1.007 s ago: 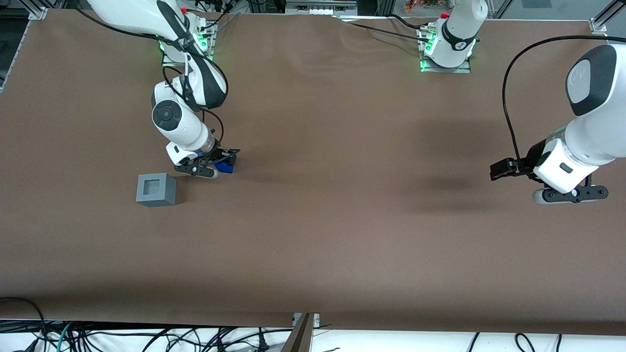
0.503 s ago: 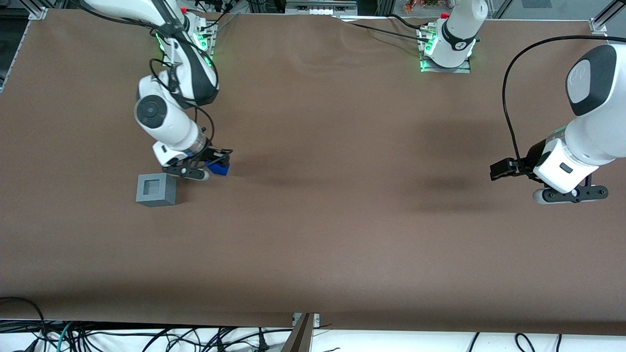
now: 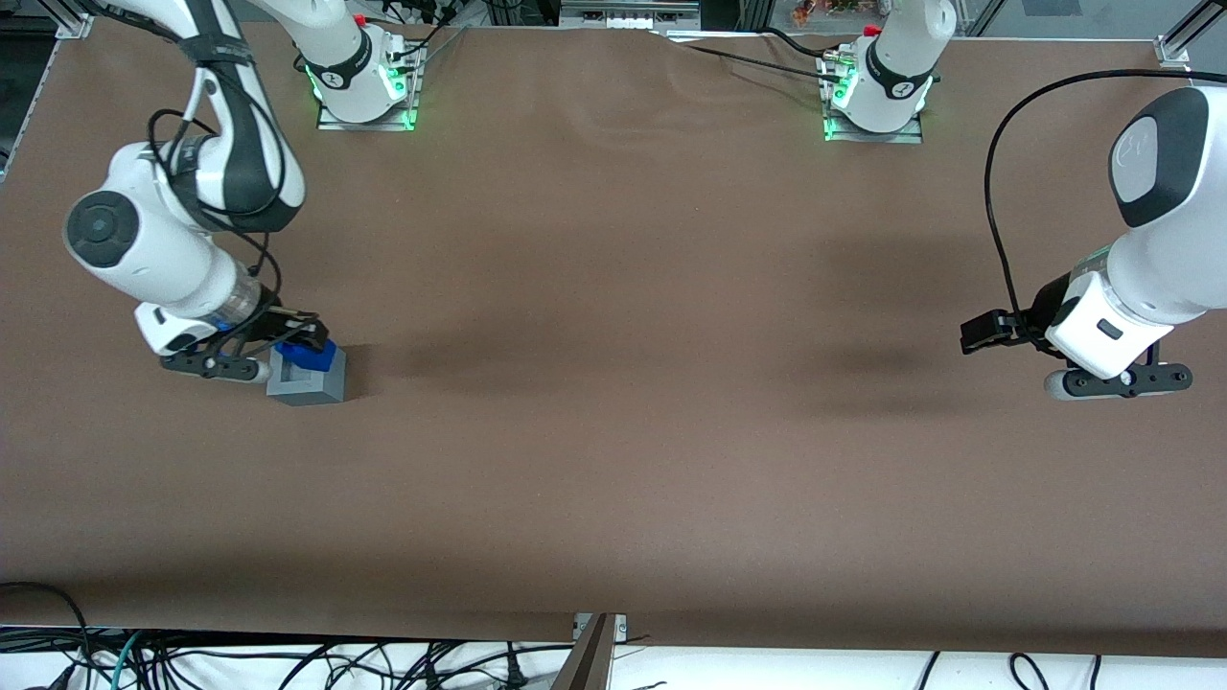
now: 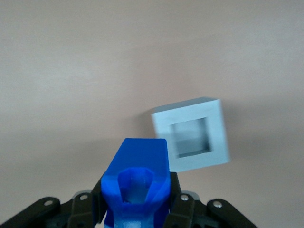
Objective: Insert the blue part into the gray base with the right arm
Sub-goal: 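Lift the blue part and carry it over the gray base's opening, then lower the blue part into the gray base's square opening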
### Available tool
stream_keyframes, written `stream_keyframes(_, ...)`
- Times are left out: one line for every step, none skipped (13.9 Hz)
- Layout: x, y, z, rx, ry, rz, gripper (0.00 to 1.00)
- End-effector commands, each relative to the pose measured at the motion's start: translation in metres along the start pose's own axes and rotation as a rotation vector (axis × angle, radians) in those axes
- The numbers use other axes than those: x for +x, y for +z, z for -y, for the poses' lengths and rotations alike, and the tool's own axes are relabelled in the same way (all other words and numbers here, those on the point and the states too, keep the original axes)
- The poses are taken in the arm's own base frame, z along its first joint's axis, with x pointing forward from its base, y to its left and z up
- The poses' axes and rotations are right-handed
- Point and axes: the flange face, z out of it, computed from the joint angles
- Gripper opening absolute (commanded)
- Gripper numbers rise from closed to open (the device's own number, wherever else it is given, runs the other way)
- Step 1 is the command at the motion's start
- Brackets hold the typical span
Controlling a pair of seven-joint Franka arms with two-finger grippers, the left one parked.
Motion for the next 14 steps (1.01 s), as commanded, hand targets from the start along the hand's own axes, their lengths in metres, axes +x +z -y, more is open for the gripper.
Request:
stream_keyframes(0.008, 0.007, -0.013, -0.011, -0.04, 0.012, 0.0)
stream_keyframes(0.013, 0.011, -0.017, -0.015, -0.031, 0.005, 0.0)
stream_keyframes(0.015, 0.016, -0.019, -0.019, -0.034, 0.001, 0.0)
stream_keyframes(0.016, 0.023, -0.02, -0.022, -0.052, 0.01, 0.0)
stream_keyframes(0.016, 0.027, -0.022, -0.025, -0.08, 0.017, 0.0)
stream_keyframes(0.017, 0.029, -0.027, -0.025, -0.104, 0.02, 0.0)
stream_keyframes(0.017, 0.031, -0.029, -0.026, -0.135, 0.024, 0.0)
stream_keyframes(0.016, 0.034, -0.029, -0.027, -0.159, 0.032, 0.0)
stream_keyframes(0.016, 0.036, -0.03, -0.029, -0.176, 0.036, 0.0)
stream_keyframes(0.016, 0.037, -0.031, -0.027, -0.187, 0.038, 0.0)
stream_keyframes(0.017, 0.037, -0.033, -0.029, -0.185, 0.038, 0.0)
stream_keyframes(0.017, 0.041, -0.034, -0.03, -0.188, 0.044, 0.0)
stream_keyframes(0.017, 0.042, -0.035, -0.03, -0.193, 0.044, 0.0)
stream_keyframes(0.017, 0.045, -0.037, -0.031, -0.198, 0.05, 0.0)
